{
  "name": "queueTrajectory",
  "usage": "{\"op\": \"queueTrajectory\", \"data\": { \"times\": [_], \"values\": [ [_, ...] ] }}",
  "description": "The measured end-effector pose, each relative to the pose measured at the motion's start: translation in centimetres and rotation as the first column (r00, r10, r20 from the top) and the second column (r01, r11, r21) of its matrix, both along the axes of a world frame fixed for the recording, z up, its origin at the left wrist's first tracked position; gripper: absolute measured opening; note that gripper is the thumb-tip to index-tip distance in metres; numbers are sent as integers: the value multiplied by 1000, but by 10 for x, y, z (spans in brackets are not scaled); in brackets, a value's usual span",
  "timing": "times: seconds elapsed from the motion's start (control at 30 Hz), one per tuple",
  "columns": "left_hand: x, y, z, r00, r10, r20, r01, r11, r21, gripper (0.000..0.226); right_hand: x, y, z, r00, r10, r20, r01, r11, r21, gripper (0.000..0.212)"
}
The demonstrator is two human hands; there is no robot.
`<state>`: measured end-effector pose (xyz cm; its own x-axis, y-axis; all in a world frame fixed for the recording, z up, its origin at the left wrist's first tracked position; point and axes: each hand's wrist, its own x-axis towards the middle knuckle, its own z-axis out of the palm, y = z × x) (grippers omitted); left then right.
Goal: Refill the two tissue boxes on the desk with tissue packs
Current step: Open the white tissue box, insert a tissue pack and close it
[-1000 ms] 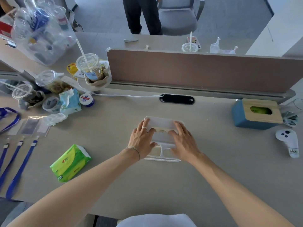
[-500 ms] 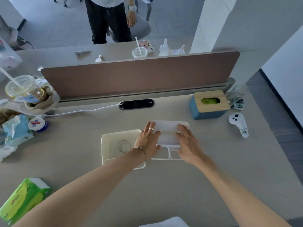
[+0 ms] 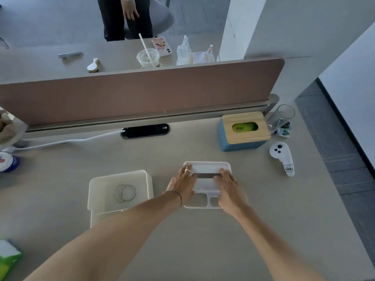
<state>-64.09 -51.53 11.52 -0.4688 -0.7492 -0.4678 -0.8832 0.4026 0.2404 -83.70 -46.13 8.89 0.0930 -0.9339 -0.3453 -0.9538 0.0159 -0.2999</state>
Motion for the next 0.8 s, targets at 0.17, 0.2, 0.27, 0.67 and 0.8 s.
{"op": "queueTrajectory", "data": {
  "times": [0.17,0.2,0.27,0.67,0.8],
  "values": [
    [-2,3,-10,1000,22,-12,-22,1000,8,52,-3,3,-9,1000,4,-29,-4,1000,6,61],
    [-2,4,-11,999,30,-19,-30,1000,7,52,-3,4,-8,999,7,-33,-7,1000,11,65],
    [-1,5,-9,999,37,-37,-37,999,3,55,-2,3,-6,999,13,-38,-12,1000,25,71],
    [48,13,49,987,71,-143,-106,961,-256,72,62,-9,63,992,8,-129,-36,975,-218,69],
    [95,23,65,975,141,-173,-186,941,-283,75,104,-8,91,993,44,-109,-72,962,-264,70]
  ]
}}
